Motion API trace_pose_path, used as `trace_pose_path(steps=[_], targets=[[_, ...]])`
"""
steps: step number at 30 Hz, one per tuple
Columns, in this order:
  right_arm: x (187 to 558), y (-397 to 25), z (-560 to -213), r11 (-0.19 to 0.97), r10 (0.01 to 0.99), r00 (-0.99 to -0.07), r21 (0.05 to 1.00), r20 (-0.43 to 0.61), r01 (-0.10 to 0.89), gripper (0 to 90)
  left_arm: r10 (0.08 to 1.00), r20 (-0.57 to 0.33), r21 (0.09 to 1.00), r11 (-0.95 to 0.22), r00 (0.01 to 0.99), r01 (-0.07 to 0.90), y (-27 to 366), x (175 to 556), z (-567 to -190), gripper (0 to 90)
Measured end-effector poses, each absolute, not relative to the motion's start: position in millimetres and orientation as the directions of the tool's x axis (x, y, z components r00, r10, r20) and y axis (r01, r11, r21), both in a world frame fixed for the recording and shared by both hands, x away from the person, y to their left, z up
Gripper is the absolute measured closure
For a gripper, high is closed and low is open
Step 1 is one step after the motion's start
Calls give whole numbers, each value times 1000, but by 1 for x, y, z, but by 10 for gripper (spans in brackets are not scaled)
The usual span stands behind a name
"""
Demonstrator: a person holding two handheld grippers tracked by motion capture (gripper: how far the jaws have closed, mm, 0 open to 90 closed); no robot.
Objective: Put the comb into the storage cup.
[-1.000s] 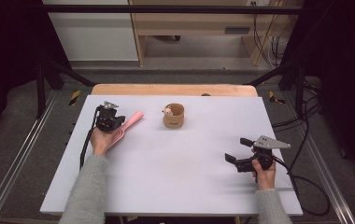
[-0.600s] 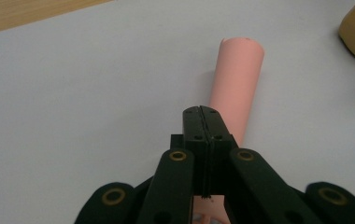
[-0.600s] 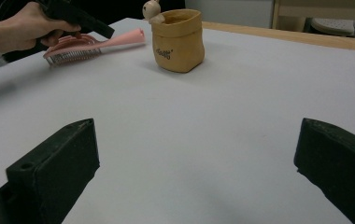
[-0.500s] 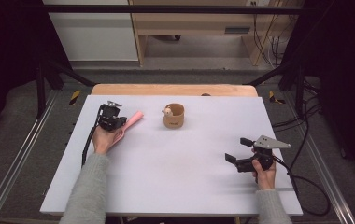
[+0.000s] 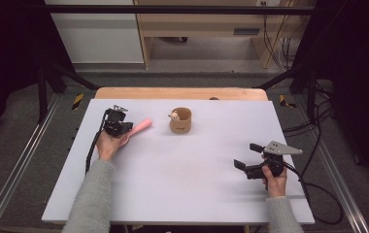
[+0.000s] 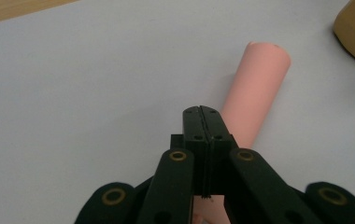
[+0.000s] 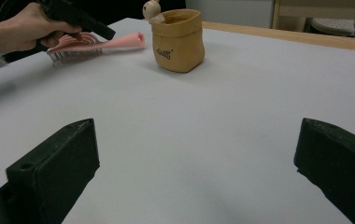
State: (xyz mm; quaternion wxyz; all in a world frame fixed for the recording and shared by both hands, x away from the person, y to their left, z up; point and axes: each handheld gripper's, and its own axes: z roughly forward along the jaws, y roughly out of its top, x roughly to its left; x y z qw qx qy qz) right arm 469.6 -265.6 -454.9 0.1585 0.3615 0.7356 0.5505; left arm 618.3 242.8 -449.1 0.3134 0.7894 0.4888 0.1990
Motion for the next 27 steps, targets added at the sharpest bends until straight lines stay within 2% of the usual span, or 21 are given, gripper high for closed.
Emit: trace_pose_path(steps=[27], targets=[[470,-265,-455,131,706,-688,924,167,359,4,857,37,672,-403,515,621,235,603,-450,900]])
